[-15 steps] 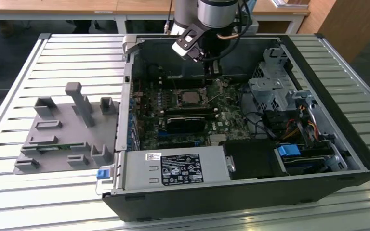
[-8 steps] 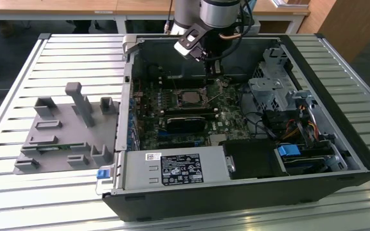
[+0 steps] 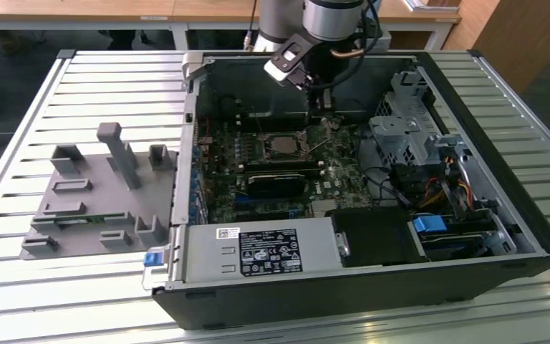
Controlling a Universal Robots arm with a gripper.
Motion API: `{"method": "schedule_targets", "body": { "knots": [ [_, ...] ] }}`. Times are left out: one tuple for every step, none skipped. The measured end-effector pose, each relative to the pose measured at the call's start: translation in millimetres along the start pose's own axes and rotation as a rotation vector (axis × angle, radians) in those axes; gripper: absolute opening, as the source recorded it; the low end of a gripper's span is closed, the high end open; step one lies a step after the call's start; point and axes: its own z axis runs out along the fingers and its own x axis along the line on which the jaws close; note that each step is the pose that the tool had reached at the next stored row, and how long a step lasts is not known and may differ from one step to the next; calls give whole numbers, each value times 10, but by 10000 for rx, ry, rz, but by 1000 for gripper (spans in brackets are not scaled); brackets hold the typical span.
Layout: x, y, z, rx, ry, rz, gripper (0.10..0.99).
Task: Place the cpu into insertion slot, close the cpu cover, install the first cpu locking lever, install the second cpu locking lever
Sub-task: 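Close the cpu cover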
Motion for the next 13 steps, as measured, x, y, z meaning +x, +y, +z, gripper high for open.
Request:
{"method": "schedule_targets", "body": {
  "knots": [
    [5,15,5,15,0,-1,106],
    [8,28,10,16,2,0,106],
    [10,44,12,16,2,0,106],
    [13,62,15,17,1,0,106],
    [17,80,17,18,-1,1,106],
    [20,101,18,18,-1,0,106],
    [22,119,20,18,-1,-7,106],
    [23,133,20,18,-1,-34,106],
    [23,142,22,18,2,-79,106],
    [23,154,24,18,5,-144,106],
    [24,167,27,19,7,-194,106],
    [24,187,30,19,8,-222,106],
    [25,211,34,20,8,-227,106]
  ]
}}
